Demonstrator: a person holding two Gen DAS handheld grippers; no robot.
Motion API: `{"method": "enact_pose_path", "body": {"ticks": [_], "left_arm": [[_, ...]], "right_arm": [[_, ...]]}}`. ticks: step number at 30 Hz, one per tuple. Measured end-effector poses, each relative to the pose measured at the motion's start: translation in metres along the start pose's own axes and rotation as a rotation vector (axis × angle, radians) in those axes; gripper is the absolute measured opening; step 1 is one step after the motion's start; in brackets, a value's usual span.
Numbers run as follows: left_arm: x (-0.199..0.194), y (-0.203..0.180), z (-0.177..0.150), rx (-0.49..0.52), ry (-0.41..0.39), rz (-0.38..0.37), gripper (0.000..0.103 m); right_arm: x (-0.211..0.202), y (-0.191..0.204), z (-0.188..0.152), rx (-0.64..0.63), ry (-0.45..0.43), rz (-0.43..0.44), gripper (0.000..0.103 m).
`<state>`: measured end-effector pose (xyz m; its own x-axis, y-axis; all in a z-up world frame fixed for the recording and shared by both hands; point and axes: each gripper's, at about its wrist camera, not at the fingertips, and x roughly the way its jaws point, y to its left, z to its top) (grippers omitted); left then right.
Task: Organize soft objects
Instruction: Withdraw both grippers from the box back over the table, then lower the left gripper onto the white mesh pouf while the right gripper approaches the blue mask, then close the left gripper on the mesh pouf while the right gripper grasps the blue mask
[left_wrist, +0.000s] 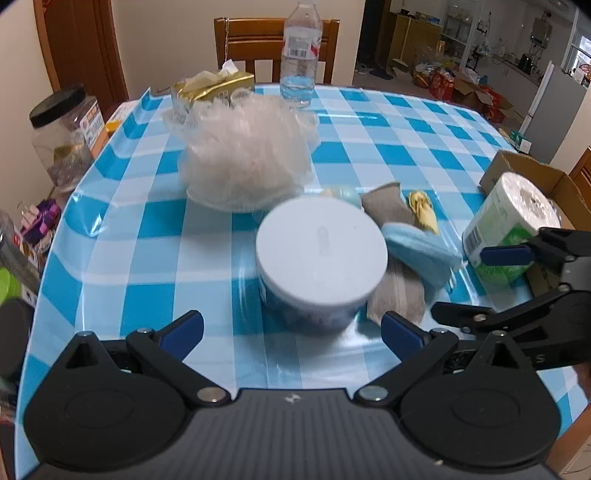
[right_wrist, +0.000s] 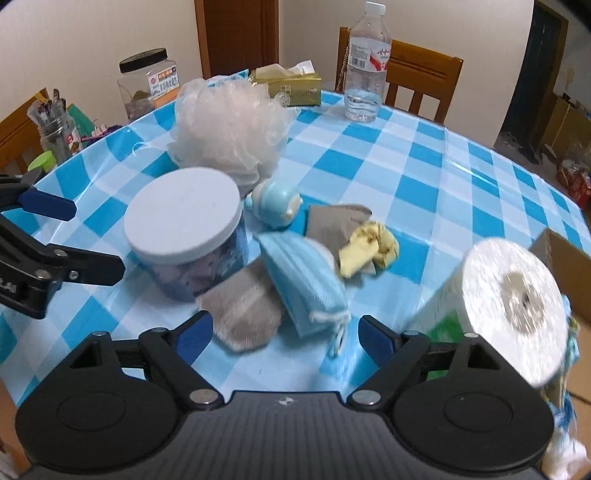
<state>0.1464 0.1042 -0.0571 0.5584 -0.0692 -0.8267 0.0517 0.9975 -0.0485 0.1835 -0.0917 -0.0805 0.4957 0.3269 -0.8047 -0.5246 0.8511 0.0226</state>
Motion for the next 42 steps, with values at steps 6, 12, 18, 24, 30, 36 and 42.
{"method": "enact_pose_path", "body": {"ticks": [6,12,18,24,30,36,42], "left_arm": [[0.003,0.005,0.029,0.028,-0.023,0.001,0.102],[0.019,0.02,0.064,0.003,-0.045,-0.004,0.102],[0.044,0.042,0.1,-0.04,-0.066,0.006,0.102],[0.075,0.061,0.126,-0.09,-0.073,-0.026,0.102],[0.107,0.07,0.141,-0.116,-0.051,-0.058,0.102],[0.128,0.066,0.152,-0.102,-0.044,-0.067,0.102],[0.142,0.061,0.157,-0.083,-0.031,-0.066,0.102]], "right_arm": [[0.016,-0.006,0.015,-0.019,-0.02,0.005,0.083],[0.033,-0.01,0.022,-0.025,-0.01,0.02,0.069],[0.043,-0.015,0.024,-0.018,0.002,0.031,0.068],[0.046,-0.018,0.024,-0.012,0.011,0.043,0.068],[0.048,-0.019,0.026,-0.007,0.019,0.047,0.068],[0.051,-0.02,0.025,-0.009,0.03,0.039,0.069],[0.057,-0.019,0.027,-0.002,0.04,0.038,0.069]]}}
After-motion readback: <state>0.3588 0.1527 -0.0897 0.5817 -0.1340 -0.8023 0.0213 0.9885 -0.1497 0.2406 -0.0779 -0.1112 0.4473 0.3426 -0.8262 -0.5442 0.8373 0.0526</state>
